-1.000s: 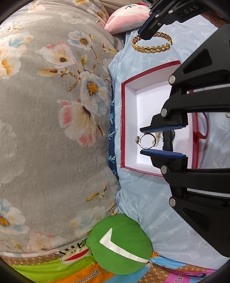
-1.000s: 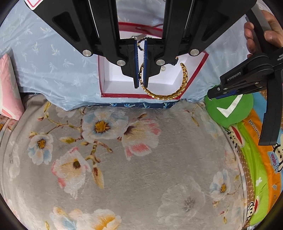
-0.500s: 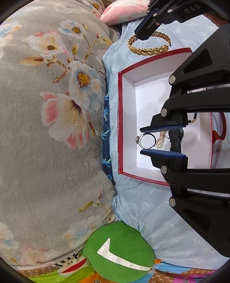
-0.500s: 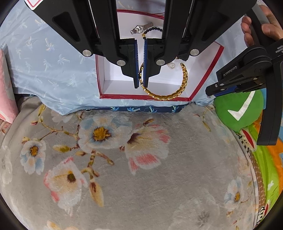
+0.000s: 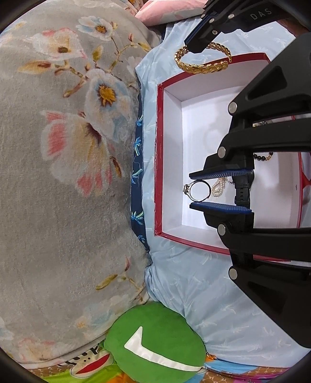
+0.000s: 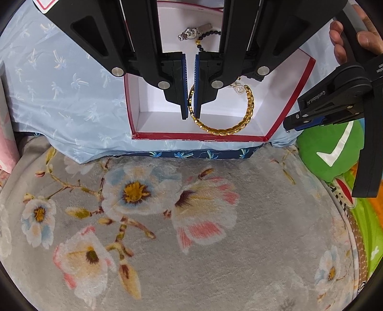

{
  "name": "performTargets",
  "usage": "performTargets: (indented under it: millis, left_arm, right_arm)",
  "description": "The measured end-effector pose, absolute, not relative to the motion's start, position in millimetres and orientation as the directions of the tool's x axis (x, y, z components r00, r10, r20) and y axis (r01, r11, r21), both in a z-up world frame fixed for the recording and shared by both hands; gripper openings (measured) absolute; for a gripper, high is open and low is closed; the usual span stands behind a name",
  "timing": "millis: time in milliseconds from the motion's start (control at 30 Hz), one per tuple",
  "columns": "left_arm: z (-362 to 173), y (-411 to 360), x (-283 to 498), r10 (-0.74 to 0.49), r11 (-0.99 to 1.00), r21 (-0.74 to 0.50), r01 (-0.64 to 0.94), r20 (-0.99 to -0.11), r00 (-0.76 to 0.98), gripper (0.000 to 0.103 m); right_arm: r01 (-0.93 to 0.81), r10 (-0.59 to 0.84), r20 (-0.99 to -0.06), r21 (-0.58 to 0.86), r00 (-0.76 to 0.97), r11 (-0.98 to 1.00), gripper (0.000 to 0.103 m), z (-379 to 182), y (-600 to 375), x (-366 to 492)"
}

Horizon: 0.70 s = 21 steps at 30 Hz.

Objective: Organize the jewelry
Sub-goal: 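Carry the bangle with the right tool into the red box while the left tool drops the ring there, then move both open tools back over the gold earrings on the sheet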

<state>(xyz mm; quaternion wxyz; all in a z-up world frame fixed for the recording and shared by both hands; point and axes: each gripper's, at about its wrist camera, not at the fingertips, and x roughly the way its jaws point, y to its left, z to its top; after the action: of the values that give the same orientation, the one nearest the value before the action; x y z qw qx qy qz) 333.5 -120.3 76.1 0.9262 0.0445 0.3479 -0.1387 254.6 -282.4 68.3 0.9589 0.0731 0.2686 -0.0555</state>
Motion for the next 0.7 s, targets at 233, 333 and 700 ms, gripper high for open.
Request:
performTargets:
  millis: [233,333,700]
  left_arm:
    - [63,-122,344,-0.222,0.960,-0.025,0.280,-0.679,0.700,0.019]
    - [58,-124,347,-0.218,0.959,-0.020,0.282,-0.687,0.693,0.019]
    - [54,-121,347,-0.178,0.970,0.004,0.243,-0.671,0.720,0.073]
  right_arm:
    - [0.158,-0.078,-0.537,0.104,0.840,0.982,0.008,56,-284,266]
    - [0.161,-0.078,-0.544,0.107,0.835,0.981,0.010,51,-285,270]
    - [0.160,-0.077,-0.532,0.111,0.843,0.981,0.022,49,-284,268]
